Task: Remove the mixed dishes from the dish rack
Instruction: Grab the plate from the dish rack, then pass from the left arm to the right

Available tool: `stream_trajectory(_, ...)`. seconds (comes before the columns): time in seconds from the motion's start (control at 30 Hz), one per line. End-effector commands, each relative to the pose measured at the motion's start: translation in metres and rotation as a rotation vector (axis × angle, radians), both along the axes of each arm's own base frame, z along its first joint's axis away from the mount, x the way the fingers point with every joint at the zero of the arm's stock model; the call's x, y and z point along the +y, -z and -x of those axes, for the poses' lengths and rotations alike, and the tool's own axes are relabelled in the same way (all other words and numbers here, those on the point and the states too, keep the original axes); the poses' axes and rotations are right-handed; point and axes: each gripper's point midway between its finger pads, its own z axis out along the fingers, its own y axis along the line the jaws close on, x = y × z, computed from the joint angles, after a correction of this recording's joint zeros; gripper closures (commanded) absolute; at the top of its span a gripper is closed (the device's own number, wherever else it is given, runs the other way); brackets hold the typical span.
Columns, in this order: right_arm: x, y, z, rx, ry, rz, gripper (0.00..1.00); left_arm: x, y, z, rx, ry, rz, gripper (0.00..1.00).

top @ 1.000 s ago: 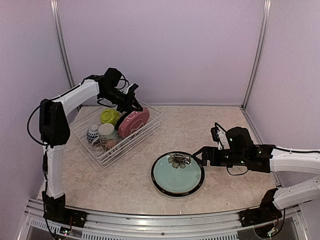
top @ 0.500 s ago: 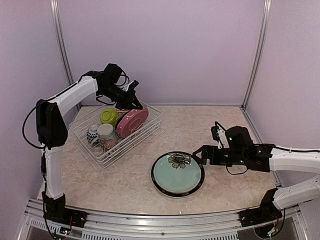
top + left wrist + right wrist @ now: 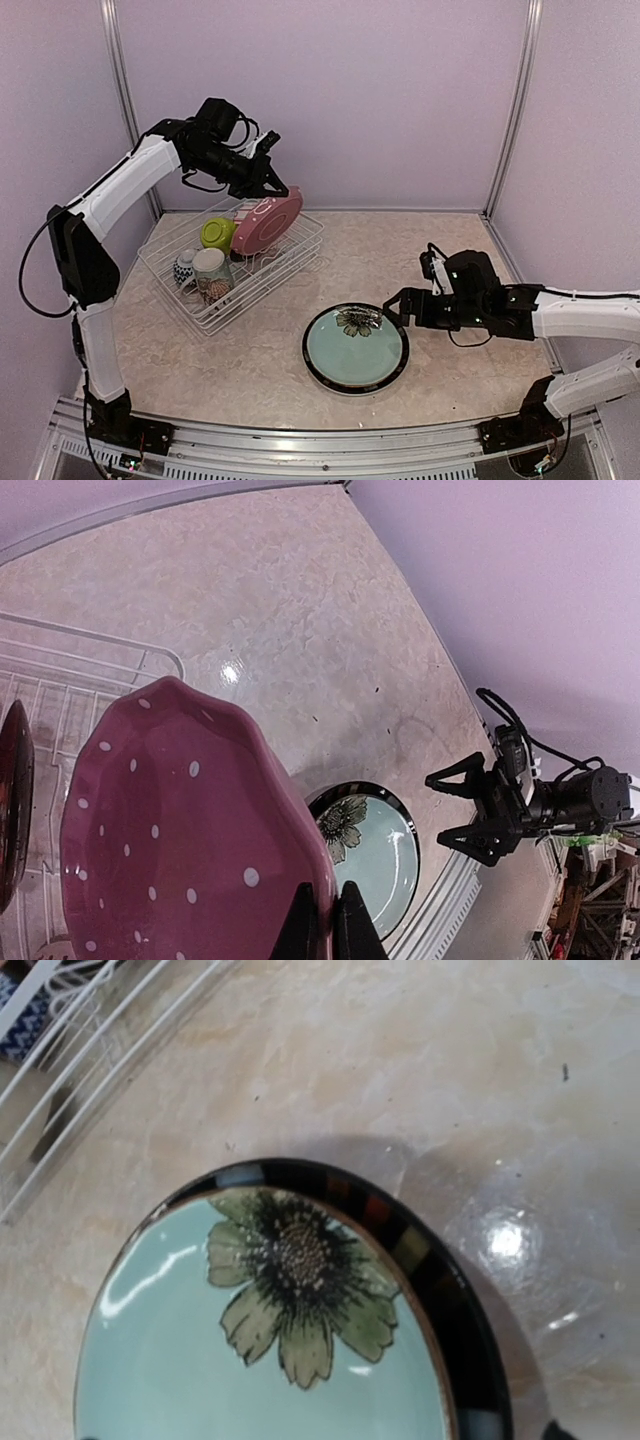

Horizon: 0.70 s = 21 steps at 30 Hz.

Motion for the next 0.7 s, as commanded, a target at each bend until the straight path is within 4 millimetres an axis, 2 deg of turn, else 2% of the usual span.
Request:
stream_trajectory(0.0, -0.009, -0.017, -0.018, 0.005, 0.115, -0.067, 0.07, -0.008, -0.066, 0.021, -0.221, 0.053, 0.051, 1.00)
stream_trajectory(0.13, -0.014, -0.040, -0.033, -0.013, 0.135, -0.205, 0.07, -0.018, -0.074, 0.034, -0.333, 0.066, 0.011, 1.00)
stream_trajectory(0.3, -0.020, -0.074, -0.058, -0.047, 0.158, -0.289, 0.08, -0.043, -0.075, 0.059, -0.537, 0.099, -0.090, 1.00)
stream_trajectory(0.47, -0.001, -0.115, -0.079, -0.084, 0.107, -0.343, 0.08, -0.069, -0.070, 0.080, -0.758, 0.111, -0.209, 1.00)
stream_trajectory(0.57, 0.011, -0.145, -0.089, -0.115, 0.076, -0.399, 0.09, -0.080, -0.058, 0.085, -0.855, 0.108, -0.303, 1.00)
stream_trajectory(0.67, 0.017, -0.158, -0.094, -0.124, 0.063, -0.430, 0.09, -0.095, -0.044, 0.093, -0.956, 0.130, -0.403, 1.00)
